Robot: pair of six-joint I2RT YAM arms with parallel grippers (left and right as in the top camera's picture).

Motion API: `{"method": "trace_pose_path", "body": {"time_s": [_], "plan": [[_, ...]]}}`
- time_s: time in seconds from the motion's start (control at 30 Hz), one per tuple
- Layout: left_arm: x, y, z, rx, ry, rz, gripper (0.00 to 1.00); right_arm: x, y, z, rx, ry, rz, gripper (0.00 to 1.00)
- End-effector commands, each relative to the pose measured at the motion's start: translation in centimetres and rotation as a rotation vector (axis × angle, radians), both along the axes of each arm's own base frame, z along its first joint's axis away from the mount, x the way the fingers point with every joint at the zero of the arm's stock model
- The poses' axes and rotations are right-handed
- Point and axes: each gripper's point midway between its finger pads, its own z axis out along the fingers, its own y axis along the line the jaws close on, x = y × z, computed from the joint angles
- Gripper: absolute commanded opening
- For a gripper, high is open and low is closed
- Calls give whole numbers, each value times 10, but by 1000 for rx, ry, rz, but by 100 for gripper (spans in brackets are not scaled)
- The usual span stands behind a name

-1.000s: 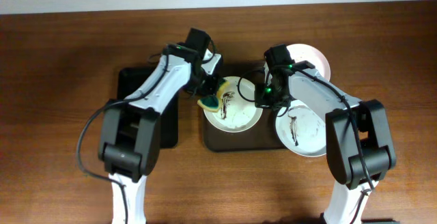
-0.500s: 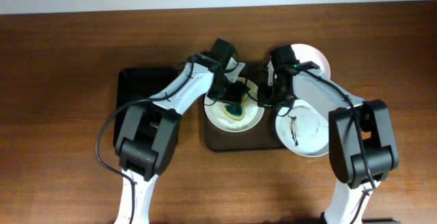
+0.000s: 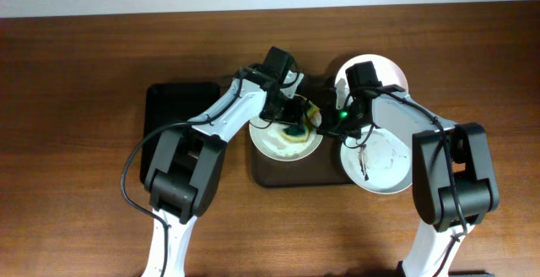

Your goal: Clean dirty plates on tray and stack at the side

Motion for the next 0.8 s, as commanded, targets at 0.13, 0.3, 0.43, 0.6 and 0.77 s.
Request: {"method": "trace_pose_path", "body": {"time_s": [0.13, 0.3, 0.43, 0.6, 0.77], "plan": [[15, 97, -7, 494, -66, 190, 0, -16, -7, -19, -46, 56, 2, 4], [-72, 4, 17, -98, 263, -278, 0, -16, -7, -19, -46, 56, 2, 4], [-69, -7, 22, -162, 234, -309, 0, -16, -7, -19, -46, 56, 2, 4], [16, 60, -6, 318, -38, 210, 0, -16, -7, -19, -46, 55, 2, 4], [56, 89, 48, 358, -123, 353, 0, -15, -10, -20, -66, 52, -2, 4]]}}
